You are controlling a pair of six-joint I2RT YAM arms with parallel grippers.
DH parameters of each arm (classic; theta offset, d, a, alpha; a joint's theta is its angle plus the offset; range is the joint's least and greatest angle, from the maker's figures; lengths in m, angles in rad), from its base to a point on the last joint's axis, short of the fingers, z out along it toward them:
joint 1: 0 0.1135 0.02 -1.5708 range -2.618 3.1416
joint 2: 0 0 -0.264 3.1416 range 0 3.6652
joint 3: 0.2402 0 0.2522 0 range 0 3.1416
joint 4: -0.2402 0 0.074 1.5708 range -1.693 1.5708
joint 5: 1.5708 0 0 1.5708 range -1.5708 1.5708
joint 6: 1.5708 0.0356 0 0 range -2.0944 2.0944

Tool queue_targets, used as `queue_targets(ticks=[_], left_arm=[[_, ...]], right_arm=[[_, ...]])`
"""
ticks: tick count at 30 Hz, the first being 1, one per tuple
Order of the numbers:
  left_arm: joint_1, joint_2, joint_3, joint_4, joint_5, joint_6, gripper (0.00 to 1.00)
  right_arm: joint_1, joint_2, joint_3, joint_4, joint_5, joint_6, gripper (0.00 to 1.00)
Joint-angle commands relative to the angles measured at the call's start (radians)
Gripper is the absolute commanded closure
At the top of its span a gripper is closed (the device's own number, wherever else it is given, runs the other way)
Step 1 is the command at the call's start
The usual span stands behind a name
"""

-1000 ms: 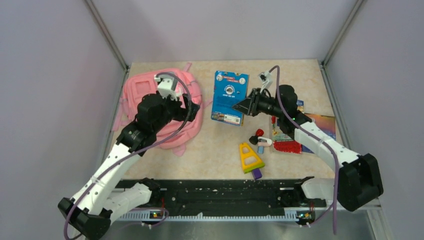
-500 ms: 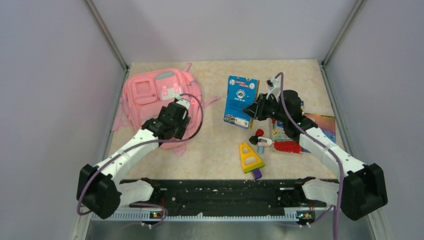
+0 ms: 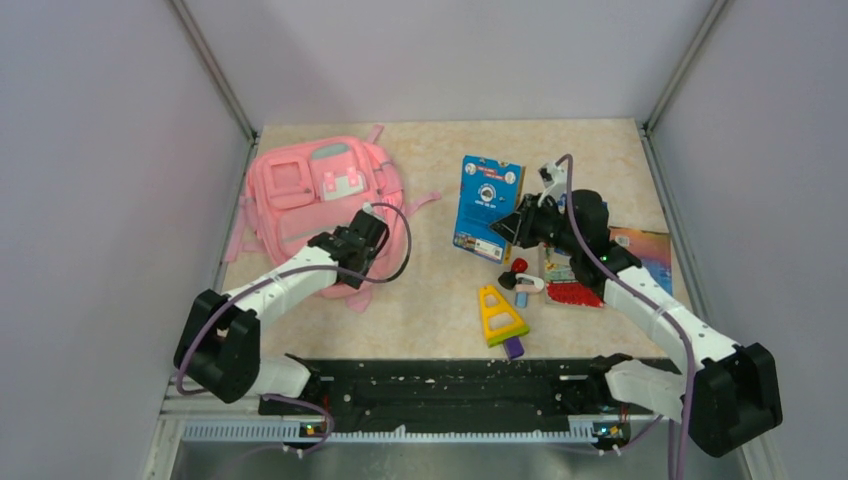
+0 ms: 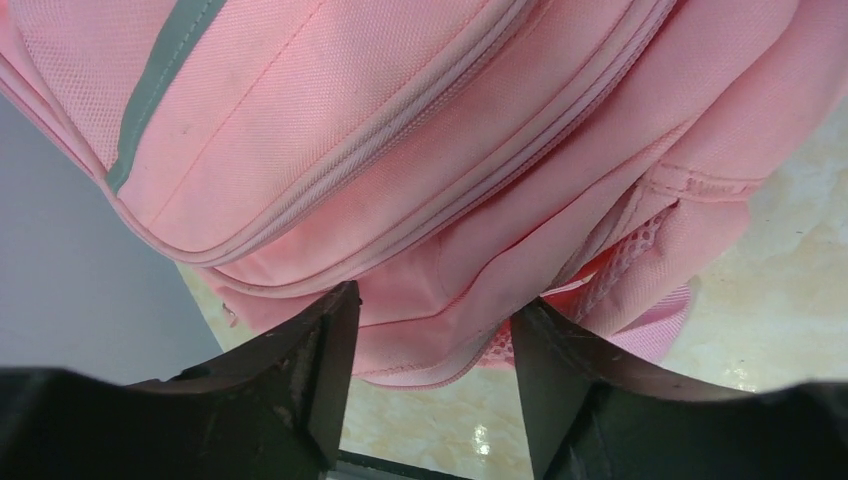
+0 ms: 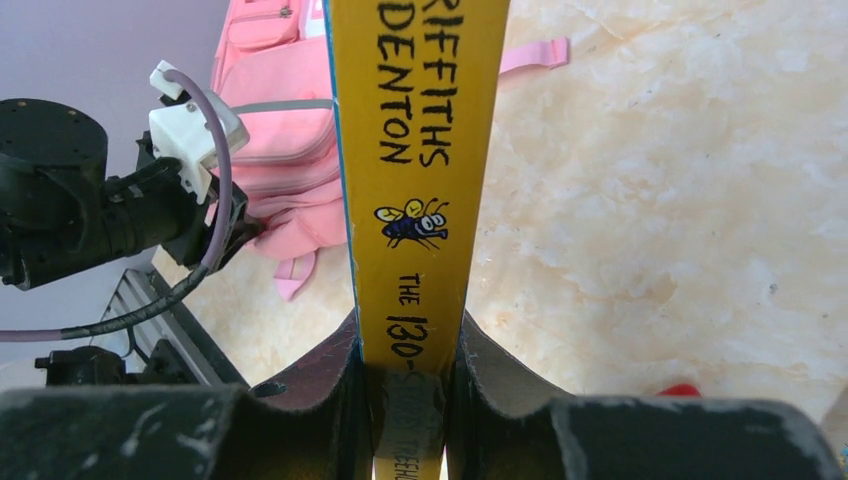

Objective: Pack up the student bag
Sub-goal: Place the book in the student bag.

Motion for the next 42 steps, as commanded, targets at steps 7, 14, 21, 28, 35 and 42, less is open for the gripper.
queue_targets(ticks=[7,14,21,28,35,42], left_arm=[[0.006,0.029,0.056,-0.028,-0.141,-0.051,0.58],[0.005,0.01,0.071,-0.022,-0.15,-0.061,1.0],[0.003,-0.169,0.137,0.034,-0.123,-0.081,1.0],[0.003,-0.369,0.146,0.289,-0.007,-0.032,1.0],[0.004,-0.404,0.145,0.341,0.084,-0.024,1.0],[0.004,-0.42,0.098,0.354,0.128,-0.032,1.0]], right_arm=[[0.0,-0.069,-0.003,0.099,0.023,-0.022,1.0],[0.0,-0.076,-0.019,0.11,0.011,-0.008,1.0],[0.001,-0.082,-0.022,0.1,-0.024,0.024,1.0],[0.015,-0.024,-0.084,0.304,-0.119,0.272,1.0],[0.136,0.075,-0.076,0.477,-0.064,0.454,1.0],[0.241,0.173,-0.093,0.772,0.116,0.644,1.0]])
